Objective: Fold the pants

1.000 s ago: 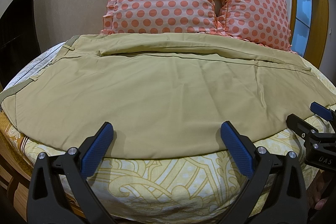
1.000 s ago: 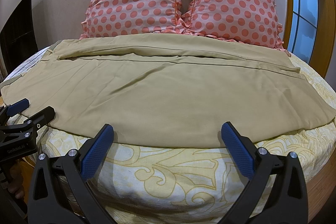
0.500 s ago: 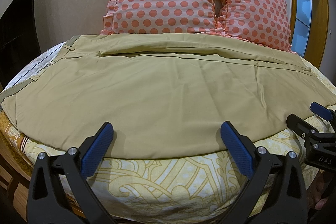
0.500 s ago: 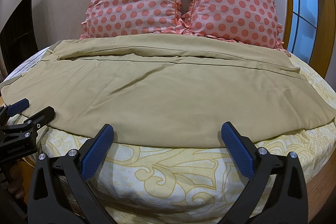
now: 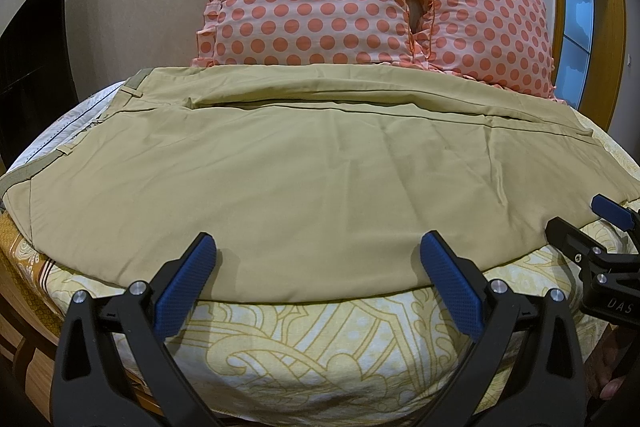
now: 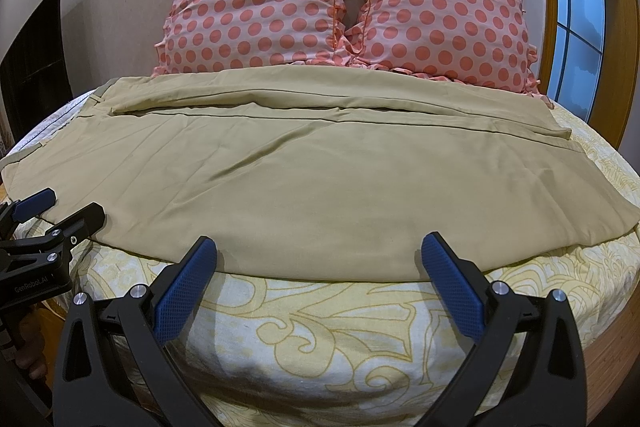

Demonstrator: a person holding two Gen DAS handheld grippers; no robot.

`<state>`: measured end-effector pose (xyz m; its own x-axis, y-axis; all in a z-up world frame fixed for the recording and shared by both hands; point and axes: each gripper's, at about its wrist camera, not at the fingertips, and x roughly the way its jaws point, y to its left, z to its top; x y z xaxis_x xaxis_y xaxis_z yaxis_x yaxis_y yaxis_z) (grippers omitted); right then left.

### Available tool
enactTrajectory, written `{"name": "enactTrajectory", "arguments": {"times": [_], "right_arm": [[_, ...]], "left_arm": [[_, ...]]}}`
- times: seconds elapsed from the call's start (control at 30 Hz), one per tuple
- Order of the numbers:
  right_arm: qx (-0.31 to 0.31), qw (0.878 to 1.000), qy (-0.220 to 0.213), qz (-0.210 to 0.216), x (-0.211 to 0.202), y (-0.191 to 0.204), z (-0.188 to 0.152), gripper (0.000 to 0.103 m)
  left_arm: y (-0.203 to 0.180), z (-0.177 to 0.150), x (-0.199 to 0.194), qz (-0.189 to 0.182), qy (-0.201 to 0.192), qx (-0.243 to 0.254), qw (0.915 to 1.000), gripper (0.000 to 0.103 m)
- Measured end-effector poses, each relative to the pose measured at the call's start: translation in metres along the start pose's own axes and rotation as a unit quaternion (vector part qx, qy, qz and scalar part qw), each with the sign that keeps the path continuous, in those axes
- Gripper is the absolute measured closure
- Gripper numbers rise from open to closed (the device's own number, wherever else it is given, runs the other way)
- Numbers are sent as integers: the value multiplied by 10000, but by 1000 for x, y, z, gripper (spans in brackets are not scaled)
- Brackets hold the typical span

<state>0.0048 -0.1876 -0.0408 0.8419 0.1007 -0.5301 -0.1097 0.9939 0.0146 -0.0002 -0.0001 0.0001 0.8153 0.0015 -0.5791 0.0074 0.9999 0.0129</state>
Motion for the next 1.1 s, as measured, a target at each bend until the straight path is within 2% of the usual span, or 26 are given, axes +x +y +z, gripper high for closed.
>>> {"name": "enactTrajectory", "arguments": {"times": [0.5, 0.7, 0.77, 0.9, 1.0, 1.07, 1.1], "right_arm": [[-26, 10000, -19, 23, 8, 2, -8, 1], [-6, 9994, 310, 148, 6, -9, 8, 1], [177, 9995, 231, 85, 0, -28, 30, 1], [652, 9974, -19, -314, 1, -80, 86, 1], [1442, 9872, 209, -655, 33, -134, 138, 1], [2065, 9732, 445, -905, 70, -172, 167, 1], [2346, 9651, 576, -1010, 90, -190, 180, 7]], "left_arm": [[0, 0, 0, -3, 5, 10, 10000, 2], [3, 9, 1, -96, 153, 64, 9998, 2], [7, 13, 3, -125, 240, 79, 9996, 2], [15, 30, -1, 4, 68, 66, 10000, 2], [20, 53, -1, 198, -80, 79, 9997, 2], [24, 69, 1, 261, -197, 48, 9995, 2], [25, 74, 1, 284, -221, 32, 9993, 2]]}}
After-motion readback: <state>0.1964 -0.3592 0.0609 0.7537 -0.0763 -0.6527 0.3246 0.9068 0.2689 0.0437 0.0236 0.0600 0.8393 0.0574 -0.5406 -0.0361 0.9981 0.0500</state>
